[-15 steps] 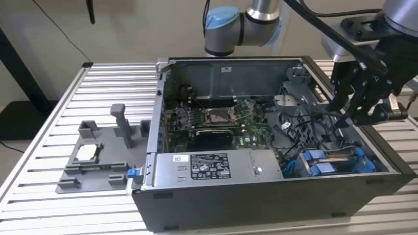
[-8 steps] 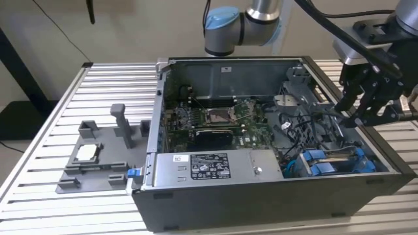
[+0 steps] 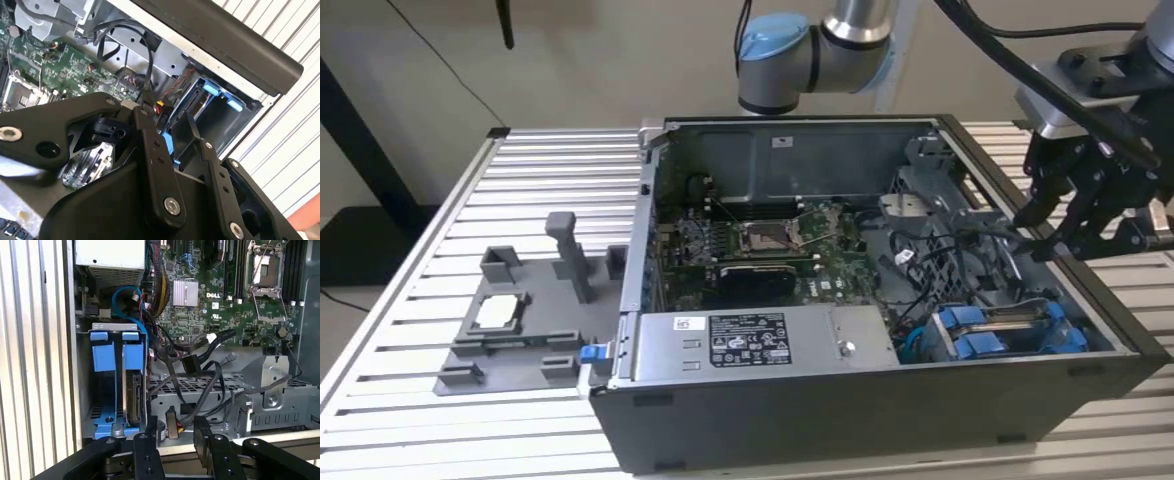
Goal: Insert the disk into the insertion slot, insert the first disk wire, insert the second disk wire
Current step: 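Insert the first disk wire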
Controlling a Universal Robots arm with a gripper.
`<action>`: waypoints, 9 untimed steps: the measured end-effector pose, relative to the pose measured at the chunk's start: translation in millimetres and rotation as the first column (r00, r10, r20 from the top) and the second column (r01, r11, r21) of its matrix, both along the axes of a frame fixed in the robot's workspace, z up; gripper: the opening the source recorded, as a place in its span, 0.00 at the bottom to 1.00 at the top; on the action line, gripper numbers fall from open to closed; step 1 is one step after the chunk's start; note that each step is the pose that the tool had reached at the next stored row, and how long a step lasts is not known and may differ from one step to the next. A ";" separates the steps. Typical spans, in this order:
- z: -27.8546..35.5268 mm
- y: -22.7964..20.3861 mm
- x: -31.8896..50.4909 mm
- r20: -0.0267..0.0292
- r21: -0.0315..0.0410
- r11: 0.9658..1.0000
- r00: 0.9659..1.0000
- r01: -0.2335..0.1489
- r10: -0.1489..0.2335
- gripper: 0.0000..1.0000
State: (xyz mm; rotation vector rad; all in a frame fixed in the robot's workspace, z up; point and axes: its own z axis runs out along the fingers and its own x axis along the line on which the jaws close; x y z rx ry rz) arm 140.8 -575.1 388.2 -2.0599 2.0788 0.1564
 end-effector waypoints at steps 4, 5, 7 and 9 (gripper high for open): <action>0.0 -2.3 0.1 -0.003 0.007 1.000 1.000 -0.001 0.001 0.42; 0.0 -3.1 0.0 -0.004 0.007 1.000 1.000 -0.003 0.003 0.40; 0.1 -3.6 0.0 -0.005 0.007 1.000 1.000 -0.008 0.009 0.33; 0.0 -3.7 0.0 -0.006 0.007 1.000 1.000 -0.015 0.015 0.33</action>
